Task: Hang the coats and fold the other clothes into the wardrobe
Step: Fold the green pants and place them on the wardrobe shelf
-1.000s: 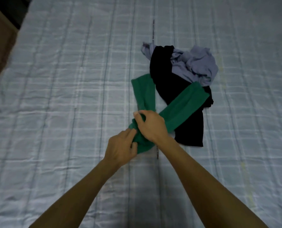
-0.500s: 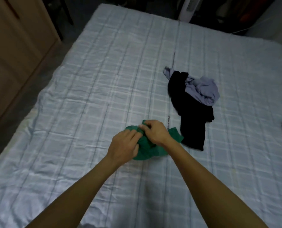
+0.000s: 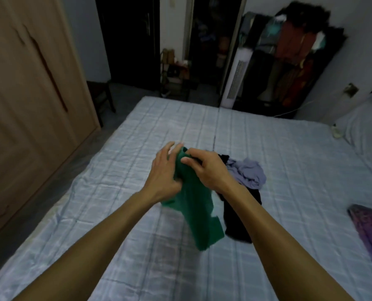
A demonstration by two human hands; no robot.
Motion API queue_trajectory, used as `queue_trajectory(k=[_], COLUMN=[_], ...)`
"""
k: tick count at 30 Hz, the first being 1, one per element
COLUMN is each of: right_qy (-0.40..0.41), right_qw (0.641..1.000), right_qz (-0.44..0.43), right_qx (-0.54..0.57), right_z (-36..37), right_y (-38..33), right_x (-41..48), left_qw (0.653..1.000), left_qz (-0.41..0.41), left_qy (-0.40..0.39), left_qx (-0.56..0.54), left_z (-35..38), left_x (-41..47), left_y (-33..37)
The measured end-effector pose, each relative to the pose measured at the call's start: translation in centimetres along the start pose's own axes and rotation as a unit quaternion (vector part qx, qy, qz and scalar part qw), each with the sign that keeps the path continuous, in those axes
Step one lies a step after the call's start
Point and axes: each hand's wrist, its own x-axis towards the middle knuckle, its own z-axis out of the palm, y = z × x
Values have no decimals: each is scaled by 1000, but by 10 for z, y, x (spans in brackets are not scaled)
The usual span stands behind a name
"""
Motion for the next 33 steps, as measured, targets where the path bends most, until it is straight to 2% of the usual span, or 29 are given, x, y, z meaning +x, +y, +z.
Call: queue_trajectory(k=[2, 5, 9, 12, 15, 18, 20, 23, 25, 29, 33], right_qy=[5, 24, 22, -90, -221, -259, -199, 4, 108, 137, 229], right_qw=[1000, 999, 998, 988, 948, 916, 926, 946, 935, 930, 941], right_qz=[-19, -47, -19, 89, 188, 232, 241, 238, 237, 305, 229], right_qx=[-6, -1, -60, -87, -128, -201, -213, -219, -240, -151, -94], right_z=[-26, -55, -85, -95, -88, -74, -70, -77, -86, -107, -118], right_y=[-13, -26, -26, -15, 6, 38, 56, 70, 75, 79, 66], right_x=[3, 0, -3, -2, -5, -16, -21, -22, -21, -17, -16], left_qw=[997, 994, 995, 986, 973, 969, 962, 958, 959, 965, 970], left_qz=[62, 56, 75, 119, 178, 186, 191, 188, 180, 139, 68], left_qy=[-51, -90, 30, 84, 103, 133, 147, 133, 107, 44, 8], left_qx=[15, 19, 56, 79, 104, 97, 125, 171, 190, 218, 235], left_z=[-18, -40, -66, -86, -105, -125, -138, -152, -156, -149, -136], left_x=[23, 41, 52, 61, 70, 80, 83, 86, 87, 89, 86], left_y=[21, 53, 69, 83, 98, 100, 97, 87, 73, 34, 0])
